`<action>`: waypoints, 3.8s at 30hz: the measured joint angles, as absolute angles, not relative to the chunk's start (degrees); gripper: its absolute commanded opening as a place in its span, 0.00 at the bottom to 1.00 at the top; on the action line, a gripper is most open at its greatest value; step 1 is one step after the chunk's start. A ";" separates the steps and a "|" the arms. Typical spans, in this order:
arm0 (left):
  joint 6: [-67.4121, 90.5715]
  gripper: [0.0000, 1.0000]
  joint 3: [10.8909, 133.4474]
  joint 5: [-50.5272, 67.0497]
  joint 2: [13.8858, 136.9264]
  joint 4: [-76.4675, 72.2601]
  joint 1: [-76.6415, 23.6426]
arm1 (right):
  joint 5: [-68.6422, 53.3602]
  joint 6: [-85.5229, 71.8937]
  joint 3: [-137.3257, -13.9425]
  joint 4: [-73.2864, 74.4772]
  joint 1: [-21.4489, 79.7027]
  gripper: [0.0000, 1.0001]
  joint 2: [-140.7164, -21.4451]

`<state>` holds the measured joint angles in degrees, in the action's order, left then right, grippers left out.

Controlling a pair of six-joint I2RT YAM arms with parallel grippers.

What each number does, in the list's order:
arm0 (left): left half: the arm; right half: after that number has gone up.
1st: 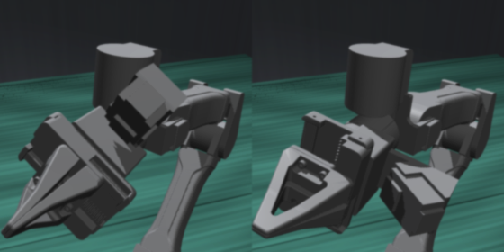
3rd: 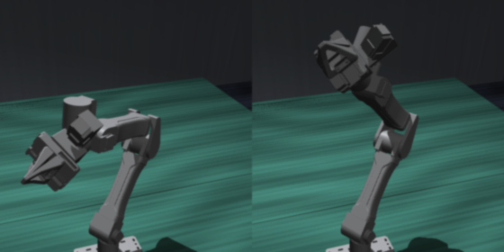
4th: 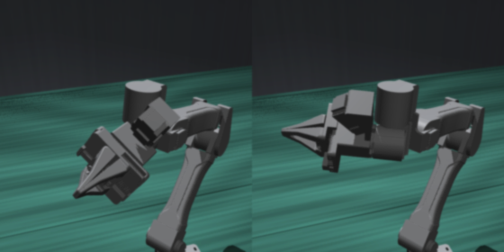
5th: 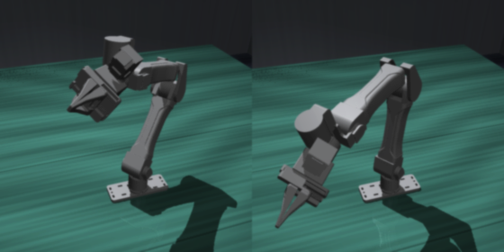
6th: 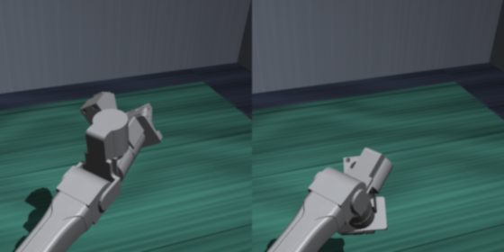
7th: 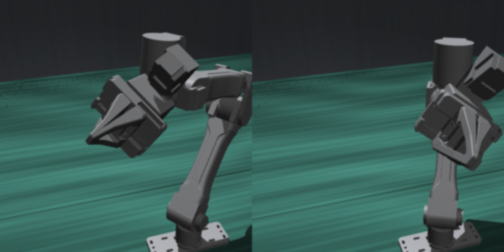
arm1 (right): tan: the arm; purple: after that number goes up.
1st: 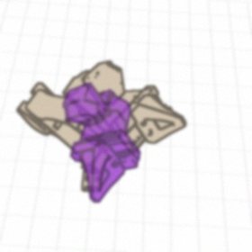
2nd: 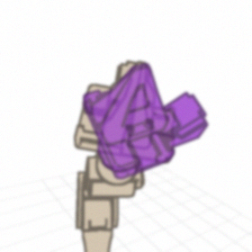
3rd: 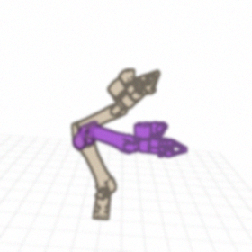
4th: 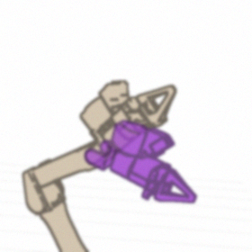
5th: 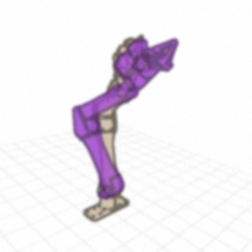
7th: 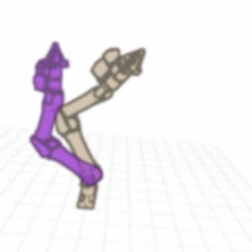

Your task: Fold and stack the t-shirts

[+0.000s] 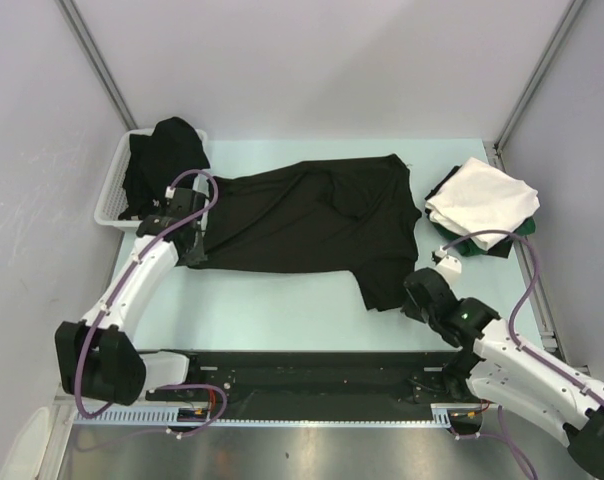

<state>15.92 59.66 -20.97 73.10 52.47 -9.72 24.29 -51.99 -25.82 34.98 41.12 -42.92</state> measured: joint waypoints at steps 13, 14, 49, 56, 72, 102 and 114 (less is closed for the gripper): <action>15.88 0.00 59.77 -26.11 67.18 55.07 -9.69 | 22.83 -53.95 -32.47 47.66 41.17 0.00 -36.03; 15.88 0.00 59.75 -26.63 66.67 55.13 -9.69 | 22.79 -54.22 -32.60 48.88 41.17 0.00 -35.20; 13.37 0.00 65.10 -35.00 66.46 54.41 -9.67 | 15.29 -32.47 -48.25 36.60 14.48 0.00 -53.01; 13.02 0.00 65.17 -34.70 68.34 53.91 -9.65 | 11.40 -31.14 -49.39 29.71 13.67 0.00 -59.79; 11.40 0.00 68.66 -36.27 78.56 49.50 -9.04 | 6.92 -27.86 -57.49 18.85 9.45 0.00 -74.50; 7.94 0.00 93.10 -37.78 108.55 46.06 -8.43 | 0.54 -23.24 -77.49 13.87 6.13 0.00 -101.14; 7.46 0.00 95.50 -38.98 113.10 46.19 -8.05 | -0.49 -22.39 -82.26 14.68 5.98 0.00 -107.00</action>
<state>7.46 95.50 -38.98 113.10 46.19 -8.05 -0.49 -22.39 -82.26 14.68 5.98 -107.00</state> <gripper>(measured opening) 0.005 0.012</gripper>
